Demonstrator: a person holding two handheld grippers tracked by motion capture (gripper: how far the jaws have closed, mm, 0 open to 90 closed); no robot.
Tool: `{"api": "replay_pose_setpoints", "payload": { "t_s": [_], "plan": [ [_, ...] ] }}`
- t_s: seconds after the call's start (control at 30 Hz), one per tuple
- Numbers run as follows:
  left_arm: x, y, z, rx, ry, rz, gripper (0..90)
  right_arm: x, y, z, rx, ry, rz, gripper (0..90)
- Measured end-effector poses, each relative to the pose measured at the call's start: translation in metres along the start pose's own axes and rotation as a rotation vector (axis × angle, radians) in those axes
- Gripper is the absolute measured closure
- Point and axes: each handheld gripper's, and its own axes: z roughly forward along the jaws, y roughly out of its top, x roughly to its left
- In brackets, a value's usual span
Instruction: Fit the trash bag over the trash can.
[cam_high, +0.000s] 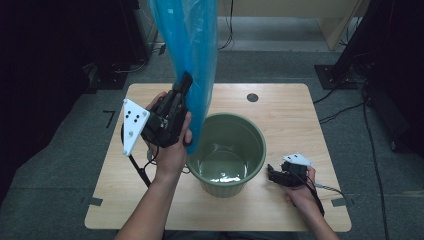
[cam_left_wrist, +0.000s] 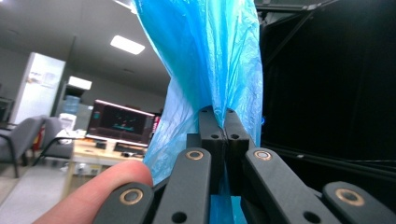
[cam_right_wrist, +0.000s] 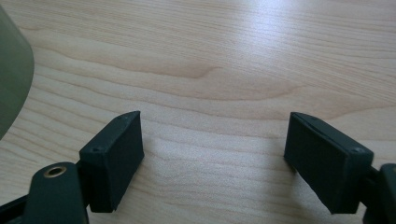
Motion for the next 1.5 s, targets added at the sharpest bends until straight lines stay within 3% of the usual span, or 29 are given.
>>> {"api": "replay_pose_setpoints", "payload": {
  "t_s": [0.17, 0.3, 0.47, 0.6, 1.03, 1.23, 1.37, 1.5],
  "plan": [
    [-0.009, 0.005, 0.006, -0.009, -0.032, -0.006, 90.0, 0.000, 0.000, 0.000, 0.001, 0.004, -0.008, 19.7],
    [-0.011, -0.002, 0.005, 0.010, -0.044, -0.005, 90.0, 0.000, 0.000, 0.000, 0.001, 0.008, -0.008, 19.7],
    [-0.004, -0.017, 0.002, 0.062, -0.054, -0.078, 90.0, 0.000, 0.000, 0.000, 0.002, 0.010, -0.007, 19.7],
    [-0.001, -0.029, -0.005, 0.084, -0.077, -0.082, 89.9, 0.000, 0.000, 0.000, 0.002, 0.010, -0.008, 19.7],
    [0.024, -0.058, -0.039, 0.158, -0.082, -0.128, 85.1, 0.003, -0.001, -0.001, -0.007, -0.010, -0.027, 20.2],
    [0.026, -0.071, -0.049, 0.213, -0.079, -0.084, 83.6, 0.003, -0.001, -0.002, -0.014, -0.032, -0.030, 21.0],
    [0.025, -0.074, -0.058, 0.238, -0.113, -0.066, 78.5, 0.005, -0.001, -0.007, -0.083, -0.102, -0.051, 21.9],
    [0.024, -0.077, -0.064, 0.273, -0.121, -0.058, 80.3, 0.001, 0.010, -0.022, -0.182, -0.161, -0.045, 23.4]
  ]
}}
